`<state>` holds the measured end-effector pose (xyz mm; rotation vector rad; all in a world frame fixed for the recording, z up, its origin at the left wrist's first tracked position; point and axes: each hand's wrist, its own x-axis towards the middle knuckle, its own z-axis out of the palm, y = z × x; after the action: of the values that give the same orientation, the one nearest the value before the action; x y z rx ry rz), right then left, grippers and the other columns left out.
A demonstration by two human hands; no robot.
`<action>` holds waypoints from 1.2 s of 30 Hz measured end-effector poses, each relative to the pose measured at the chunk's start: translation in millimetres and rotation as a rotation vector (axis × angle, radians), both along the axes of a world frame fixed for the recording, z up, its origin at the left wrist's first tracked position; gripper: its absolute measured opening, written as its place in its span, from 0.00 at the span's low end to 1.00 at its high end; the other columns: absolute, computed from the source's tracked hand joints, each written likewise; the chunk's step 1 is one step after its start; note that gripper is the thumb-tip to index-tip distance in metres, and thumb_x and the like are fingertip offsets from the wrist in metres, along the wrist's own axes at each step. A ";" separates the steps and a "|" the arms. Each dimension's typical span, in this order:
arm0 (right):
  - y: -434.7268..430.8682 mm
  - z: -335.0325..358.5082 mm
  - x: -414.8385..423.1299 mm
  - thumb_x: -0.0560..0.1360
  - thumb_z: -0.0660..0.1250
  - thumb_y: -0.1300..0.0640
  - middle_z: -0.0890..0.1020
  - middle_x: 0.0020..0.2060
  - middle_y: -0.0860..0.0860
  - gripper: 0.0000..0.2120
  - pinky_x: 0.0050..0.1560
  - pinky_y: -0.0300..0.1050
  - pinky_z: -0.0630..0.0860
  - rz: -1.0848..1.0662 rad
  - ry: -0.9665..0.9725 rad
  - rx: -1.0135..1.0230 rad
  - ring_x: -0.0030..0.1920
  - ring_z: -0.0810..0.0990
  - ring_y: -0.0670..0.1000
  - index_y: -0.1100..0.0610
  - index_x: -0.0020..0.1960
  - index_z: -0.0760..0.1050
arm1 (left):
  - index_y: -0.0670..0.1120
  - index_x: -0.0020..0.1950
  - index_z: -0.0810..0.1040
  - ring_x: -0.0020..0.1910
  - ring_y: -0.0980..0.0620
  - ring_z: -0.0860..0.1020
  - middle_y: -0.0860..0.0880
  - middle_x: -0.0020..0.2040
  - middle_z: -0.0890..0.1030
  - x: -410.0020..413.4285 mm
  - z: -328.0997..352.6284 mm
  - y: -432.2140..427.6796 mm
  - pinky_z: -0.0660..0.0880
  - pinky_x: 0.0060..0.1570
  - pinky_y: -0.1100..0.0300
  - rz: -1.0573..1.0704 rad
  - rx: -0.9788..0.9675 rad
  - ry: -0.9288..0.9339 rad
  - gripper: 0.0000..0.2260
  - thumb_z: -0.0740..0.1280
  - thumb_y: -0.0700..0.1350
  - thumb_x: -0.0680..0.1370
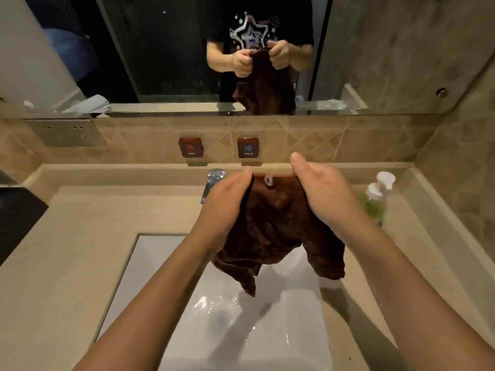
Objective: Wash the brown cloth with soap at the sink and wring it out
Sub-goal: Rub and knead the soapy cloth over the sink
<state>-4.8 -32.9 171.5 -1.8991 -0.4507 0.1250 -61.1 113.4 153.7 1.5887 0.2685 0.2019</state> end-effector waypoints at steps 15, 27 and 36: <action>109.9 -28.3 -73.8 0.79 0.55 0.48 0.72 0.27 0.48 0.17 0.30 0.38 0.66 0.022 -0.286 -0.034 0.30 0.71 0.46 0.52 0.34 0.68 | 0.43 0.45 0.84 0.42 0.49 0.83 0.42 0.42 0.84 -63.6 -6.7 62.4 0.78 0.44 0.56 0.036 -0.345 0.100 0.20 0.59 0.56 0.80; 126.4 -27.8 -95.9 0.81 0.53 0.49 0.69 0.22 0.51 0.26 0.30 0.46 0.64 -0.069 -0.180 0.065 0.25 0.67 0.46 0.57 0.26 0.65 | 0.39 0.45 0.82 0.41 0.48 0.82 0.41 0.41 0.84 -71.3 -4.7 67.4 0.76 0.43 0.56 0.090 -0.114 0.133 0.21 0.58 0.54 0.80; 128.8 -38.7 -99.1 0.80 0.54 0.51 0.67 0.20 0.45 0.25 0.27 0.34 0.63 -0.157 -0.088 0.126 0.24 0.67 0.43 0.52 0.25 0.63 | 0.32 0.42 0.77 0.34 0.52 0.76 0.43 0.34 0.78 -65.4 -11.9 60.4 0.70 0.35 0.60 0.141 -0.023 0.120 0.24 0.56 0.51 0.82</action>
<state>-103.9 95.9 132.8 -1.8132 -0.3589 -0.0889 -126.5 173.9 141.8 1.5624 0.4752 0.2123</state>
